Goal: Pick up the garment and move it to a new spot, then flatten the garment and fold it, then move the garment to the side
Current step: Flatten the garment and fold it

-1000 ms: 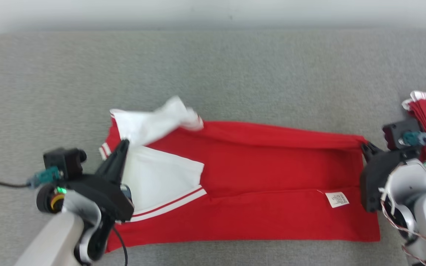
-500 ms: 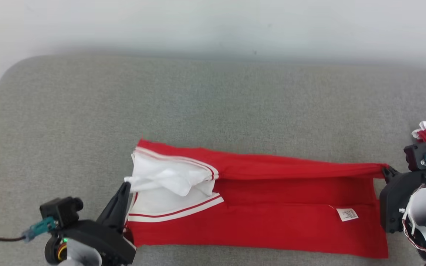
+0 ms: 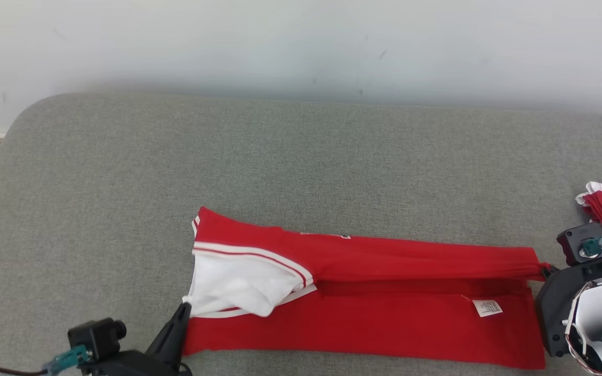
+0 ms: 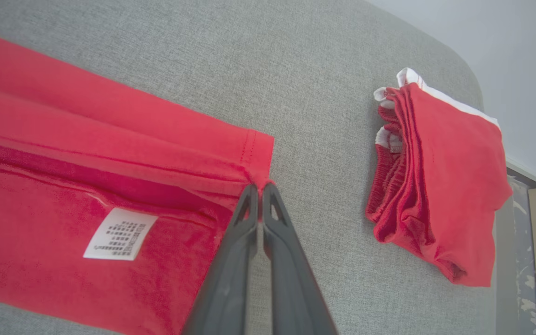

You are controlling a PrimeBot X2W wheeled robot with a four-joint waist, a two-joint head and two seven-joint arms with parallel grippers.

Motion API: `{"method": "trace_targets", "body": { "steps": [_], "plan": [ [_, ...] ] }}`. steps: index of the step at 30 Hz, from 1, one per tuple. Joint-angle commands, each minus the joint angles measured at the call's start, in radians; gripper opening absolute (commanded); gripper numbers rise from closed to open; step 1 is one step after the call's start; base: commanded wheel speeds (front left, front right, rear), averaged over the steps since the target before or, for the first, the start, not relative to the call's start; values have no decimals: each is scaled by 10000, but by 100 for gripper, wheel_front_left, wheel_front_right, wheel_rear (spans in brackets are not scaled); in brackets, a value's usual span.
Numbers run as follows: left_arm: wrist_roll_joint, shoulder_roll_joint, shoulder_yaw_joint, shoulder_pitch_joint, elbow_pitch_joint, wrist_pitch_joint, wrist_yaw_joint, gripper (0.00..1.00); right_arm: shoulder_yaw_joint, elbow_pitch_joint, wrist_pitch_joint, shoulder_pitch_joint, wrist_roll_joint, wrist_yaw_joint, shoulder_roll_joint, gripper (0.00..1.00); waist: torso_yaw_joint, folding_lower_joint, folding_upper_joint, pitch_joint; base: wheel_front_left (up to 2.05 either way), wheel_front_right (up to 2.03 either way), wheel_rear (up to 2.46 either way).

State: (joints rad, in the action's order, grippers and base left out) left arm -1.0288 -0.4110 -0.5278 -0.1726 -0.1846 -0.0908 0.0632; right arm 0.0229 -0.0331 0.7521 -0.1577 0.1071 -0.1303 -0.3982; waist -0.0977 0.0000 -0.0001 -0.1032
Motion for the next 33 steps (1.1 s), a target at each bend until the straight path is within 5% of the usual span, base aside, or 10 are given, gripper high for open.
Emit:
{"method": "trace_targets", "body": {
  "steps": [1,3,4,5,6,7,8,16,22,33],
  "plan": [
    [100,-53,-32,194,-76,23,56,0,106,-11,-22,144,-70,-7,-82,0,13,0,1,4,0,0,0],
    [190,-46,-218,220,-56,95,-91,0,285,-33,-51,187,-9,-7,-178,11,27,0,1,2,0,0,0],
    [121,9,-281,279,-117,117,-132,0,305,-71,-53,213,77,-7,-197,69,23,0,1,3,0,0,0],
    [149,12,-342,294,-196,168,-144,0,286,-102,-55,212,114,-7,-186,100,20,0,1,-3,0,0,0],
    [254,15,-369,262,-266,129,-103,0,275,-131,-72,194,153,-7,-167,100,18,0,1,-7,0,0,0],
    [307,54,-364,211,-350,31,-48,58,268,-152,-98,172,172,-7,-142,100,19,0,1,-8,0,0,0],
    [359,90,-370,167,-461,-38,-16,100,230,-159,-147,170,238,-7,-75,100,23,0,1,-8,0,0,0],
    [1182,-189,-270,-29,-926,-946,467,100,-674,326,-51,725,937,-7,789,100,-1,0,1,111,0,0,0],
    [2473,-273,539,320,-158,-1747,885,100,-2386,1450,-332,1511,1323,-7,2276,100,-83,0,1,334,0,0,0],
    [5376,820,3029,1715,2248,-1748,315,100,-4159,1178,-1235,1353,1064,-7,3481,100,-75,0,1,411,0,0,0]
  ]
}}
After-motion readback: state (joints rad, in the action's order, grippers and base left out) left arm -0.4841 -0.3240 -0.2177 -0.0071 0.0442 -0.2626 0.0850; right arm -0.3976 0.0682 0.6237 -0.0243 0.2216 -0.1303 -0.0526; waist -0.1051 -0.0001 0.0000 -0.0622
